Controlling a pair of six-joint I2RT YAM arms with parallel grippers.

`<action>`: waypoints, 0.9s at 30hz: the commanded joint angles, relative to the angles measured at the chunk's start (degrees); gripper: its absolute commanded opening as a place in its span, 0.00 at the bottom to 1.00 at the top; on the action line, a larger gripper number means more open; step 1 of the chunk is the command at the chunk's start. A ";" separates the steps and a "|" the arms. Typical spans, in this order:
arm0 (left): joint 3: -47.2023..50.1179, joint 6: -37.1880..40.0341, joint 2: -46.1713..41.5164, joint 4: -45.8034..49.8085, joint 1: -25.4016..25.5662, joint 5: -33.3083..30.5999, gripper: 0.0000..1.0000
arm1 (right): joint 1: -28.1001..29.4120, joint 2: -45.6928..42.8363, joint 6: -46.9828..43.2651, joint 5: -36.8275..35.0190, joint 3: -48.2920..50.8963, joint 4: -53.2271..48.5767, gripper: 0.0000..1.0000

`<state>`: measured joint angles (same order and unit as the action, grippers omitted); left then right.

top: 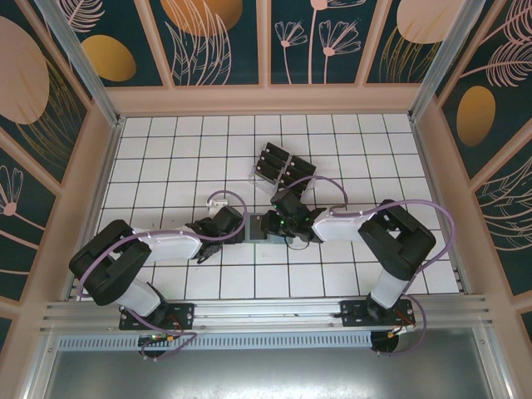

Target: Put the credit cards into the card holder

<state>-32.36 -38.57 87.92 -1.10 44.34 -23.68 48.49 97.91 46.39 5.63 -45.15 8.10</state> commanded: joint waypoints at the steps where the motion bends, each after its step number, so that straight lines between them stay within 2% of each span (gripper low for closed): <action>1: 1.86 0.76 2.97 -1.94 -0.13 4.12 0.99 | 0.38 1.25 0.15 -0.18 -0.54 0.19 0.22; 6: 2.19 0.69 2.87 -2.15 -0.13 4.16 0.99 | 0.47 1.80 0.52 0.50 -0.42 0.85 0.22; 12: 2.04 0.69 3.05 -2.24 -0.17 4.24 0.99 | 0.55 2.01 0.74 1.05 -0.64 1.46 0.16; 27: 1.86 0.58 3.45 -2.46 -0.19 4.62 0.98 | 1.48 3.33 0.88 3.14 -2.11 1.78 0.15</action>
<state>-32.14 -38.57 88.05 -1.83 44.42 -24.05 48.82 99.83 46.85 7.11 -45.89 9.21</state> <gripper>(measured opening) 0.985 0.151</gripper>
